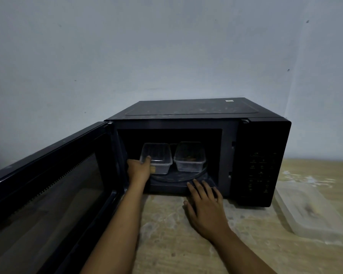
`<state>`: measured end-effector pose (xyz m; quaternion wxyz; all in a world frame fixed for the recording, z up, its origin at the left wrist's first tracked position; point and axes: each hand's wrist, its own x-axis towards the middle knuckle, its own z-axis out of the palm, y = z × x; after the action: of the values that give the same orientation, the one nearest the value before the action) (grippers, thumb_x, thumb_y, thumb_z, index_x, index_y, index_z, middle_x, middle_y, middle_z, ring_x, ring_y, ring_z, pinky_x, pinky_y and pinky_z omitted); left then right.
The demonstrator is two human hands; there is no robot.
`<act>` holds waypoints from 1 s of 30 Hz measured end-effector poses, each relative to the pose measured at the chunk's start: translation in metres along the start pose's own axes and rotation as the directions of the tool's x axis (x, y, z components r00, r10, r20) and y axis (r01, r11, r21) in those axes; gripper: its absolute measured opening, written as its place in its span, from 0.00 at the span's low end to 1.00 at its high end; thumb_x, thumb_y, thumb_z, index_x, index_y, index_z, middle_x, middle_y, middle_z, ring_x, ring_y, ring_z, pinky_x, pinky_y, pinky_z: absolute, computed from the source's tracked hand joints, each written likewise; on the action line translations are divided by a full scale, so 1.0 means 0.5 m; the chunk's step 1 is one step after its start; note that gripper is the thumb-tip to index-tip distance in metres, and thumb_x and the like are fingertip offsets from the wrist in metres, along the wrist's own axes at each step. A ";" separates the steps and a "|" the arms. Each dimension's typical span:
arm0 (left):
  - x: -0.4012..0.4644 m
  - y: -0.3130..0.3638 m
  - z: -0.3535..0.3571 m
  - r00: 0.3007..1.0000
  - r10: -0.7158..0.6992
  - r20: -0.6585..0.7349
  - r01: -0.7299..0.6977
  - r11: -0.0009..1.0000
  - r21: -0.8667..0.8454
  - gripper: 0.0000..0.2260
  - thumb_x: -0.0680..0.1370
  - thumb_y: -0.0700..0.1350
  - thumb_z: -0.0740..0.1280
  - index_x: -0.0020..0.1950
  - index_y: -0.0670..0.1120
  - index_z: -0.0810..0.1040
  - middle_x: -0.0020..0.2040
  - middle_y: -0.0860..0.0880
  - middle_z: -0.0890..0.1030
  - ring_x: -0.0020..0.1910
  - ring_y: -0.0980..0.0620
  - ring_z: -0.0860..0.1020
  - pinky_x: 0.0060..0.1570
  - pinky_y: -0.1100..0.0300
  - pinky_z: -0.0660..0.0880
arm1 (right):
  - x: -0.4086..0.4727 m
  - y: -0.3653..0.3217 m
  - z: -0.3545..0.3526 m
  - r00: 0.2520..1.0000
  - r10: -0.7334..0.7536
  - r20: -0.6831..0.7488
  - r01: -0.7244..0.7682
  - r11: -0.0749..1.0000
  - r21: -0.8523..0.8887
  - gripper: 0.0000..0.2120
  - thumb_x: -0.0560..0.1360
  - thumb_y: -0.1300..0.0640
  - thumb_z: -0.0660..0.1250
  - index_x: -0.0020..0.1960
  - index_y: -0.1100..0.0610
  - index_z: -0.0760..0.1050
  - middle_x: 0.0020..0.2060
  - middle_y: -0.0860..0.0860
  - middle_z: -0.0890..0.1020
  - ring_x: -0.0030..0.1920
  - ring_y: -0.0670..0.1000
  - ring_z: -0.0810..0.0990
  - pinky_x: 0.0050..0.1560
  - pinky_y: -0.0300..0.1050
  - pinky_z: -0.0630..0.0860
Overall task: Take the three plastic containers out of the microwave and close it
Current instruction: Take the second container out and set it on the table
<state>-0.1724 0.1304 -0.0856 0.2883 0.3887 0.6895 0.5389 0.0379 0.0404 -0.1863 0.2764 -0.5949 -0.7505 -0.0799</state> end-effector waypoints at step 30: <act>-0.115 -0.037 -0.118 0.878 -0.172 0.447 0.339 0.881 -0.328 0.08 0.79 0.42 0.64 0.52 0.41 0.81 0.41 0.42 0.84 0.41 0.42 0.82 0.36 0.53 0.80 | -0.003 0.002 -0.006 0.999 -0.009 0.040 0.009 1.000 -0.017 0.28 0.80 0.39 0.52 0.77 0.48 0.62 0.77 0.49 0.64 0.78 0.53 0.58 0.73 0.52 0.45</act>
<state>-0.1942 0.0489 -0.0900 0.5673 0.3284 0.5369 0.5311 0.0400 0.0380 -0.1850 0.2562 -0.5952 -0.7579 -0.0757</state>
